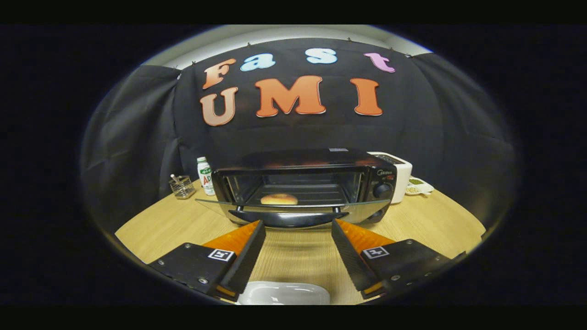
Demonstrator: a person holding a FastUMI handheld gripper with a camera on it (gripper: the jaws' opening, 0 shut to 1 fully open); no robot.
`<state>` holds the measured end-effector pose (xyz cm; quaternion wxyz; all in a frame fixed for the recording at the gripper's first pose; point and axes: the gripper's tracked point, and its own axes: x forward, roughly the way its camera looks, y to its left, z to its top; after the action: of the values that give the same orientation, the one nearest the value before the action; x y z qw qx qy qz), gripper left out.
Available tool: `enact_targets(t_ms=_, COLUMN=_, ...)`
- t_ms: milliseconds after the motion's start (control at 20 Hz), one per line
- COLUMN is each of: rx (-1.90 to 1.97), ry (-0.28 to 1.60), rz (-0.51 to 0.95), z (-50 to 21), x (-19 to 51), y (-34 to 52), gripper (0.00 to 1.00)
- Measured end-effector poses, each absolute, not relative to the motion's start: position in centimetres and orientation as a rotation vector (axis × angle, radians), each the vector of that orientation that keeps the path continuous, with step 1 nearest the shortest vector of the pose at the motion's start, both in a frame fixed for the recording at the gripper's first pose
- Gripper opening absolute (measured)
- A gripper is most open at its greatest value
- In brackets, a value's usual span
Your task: Open the toaster oven, put the food inside, and close the toaster oven door.
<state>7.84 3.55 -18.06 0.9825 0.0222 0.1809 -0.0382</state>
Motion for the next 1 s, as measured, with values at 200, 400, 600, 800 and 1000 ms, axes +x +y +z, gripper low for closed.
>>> enact_targets(t_ms=200, rx=0.077, ry=0.334, rz=-0.093, z=-17.4, x=10.7, y=2.7, gripper=0.86)
enact_targets(t_ms=400, rx=0.068, ry=0.329, rz=-0.104, z=-17.4, x=12.6, y=2.5, gripper=0.86)
enact_targets(t_ms=600, rx=0.051, ry=0.326, rz=-0.1, z=-17.4, x=12.7, y=2.9, gripper=0.86)
enact_targets(t_ms=800, rx=0.052, ry=0.291, rz=-0.079, z=-16.2, x=11.9, y=3.5, gripper=0.86)
enact_targets(t_ms=1000, rx=0.056, ry=0.243, rz=-0.065, z=-14.2, x=11.0, y=3.4, gripper=0.86)
